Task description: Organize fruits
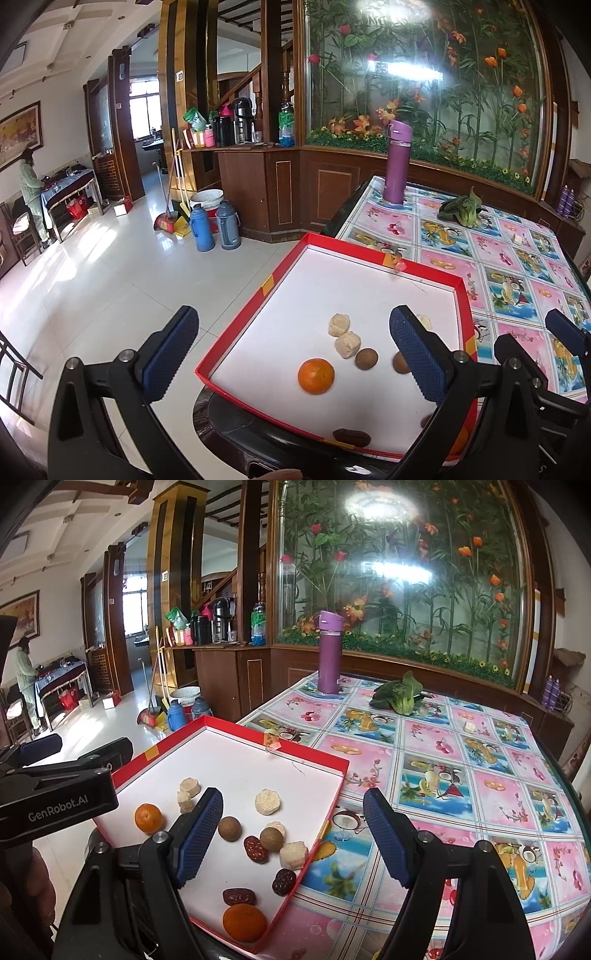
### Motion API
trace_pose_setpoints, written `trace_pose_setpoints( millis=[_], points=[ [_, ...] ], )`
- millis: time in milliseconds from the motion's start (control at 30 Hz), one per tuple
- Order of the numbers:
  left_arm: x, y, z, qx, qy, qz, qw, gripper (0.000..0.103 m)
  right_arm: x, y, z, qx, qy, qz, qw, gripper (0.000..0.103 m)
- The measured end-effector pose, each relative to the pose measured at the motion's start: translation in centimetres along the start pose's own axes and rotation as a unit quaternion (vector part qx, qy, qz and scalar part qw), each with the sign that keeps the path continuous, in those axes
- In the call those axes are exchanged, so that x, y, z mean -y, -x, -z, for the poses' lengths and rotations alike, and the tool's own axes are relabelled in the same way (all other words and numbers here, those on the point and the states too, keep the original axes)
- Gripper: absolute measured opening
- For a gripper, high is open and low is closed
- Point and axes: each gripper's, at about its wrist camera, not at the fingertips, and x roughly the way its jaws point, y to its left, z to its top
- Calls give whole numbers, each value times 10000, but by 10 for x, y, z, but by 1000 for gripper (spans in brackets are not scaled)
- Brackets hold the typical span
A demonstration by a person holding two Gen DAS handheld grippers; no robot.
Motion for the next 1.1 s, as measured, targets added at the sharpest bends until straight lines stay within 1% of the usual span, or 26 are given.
trace_pose_setpoints(
  millis=[167, 367, 600, 833, 1100],
  points=[
    [-1, -3, 1, -53, -56, 1, 10000, 103, -3, -1, -1, -24, 30, -25, 10000, 78],
    [-3, -3, 2, -72, 46, -47, 10000, 103, -5, -4, 0, -62, 61, -61, 9999, 78],
    [2, -4, 0, -97, 32, -117, 9999, 103, 4, -6, 0, -53, -57, -78, 9999, 78],
    [23, 0, -2, -87, -156, -126, 9998, 103, 25, -7, 2, -65, -302, -62, 9995, 78],
    [58, 9, -9, -28, -491, -36, 9988, 103, 54, 1, 3, 73, -611, 4, 9981, 78]
  ],
)
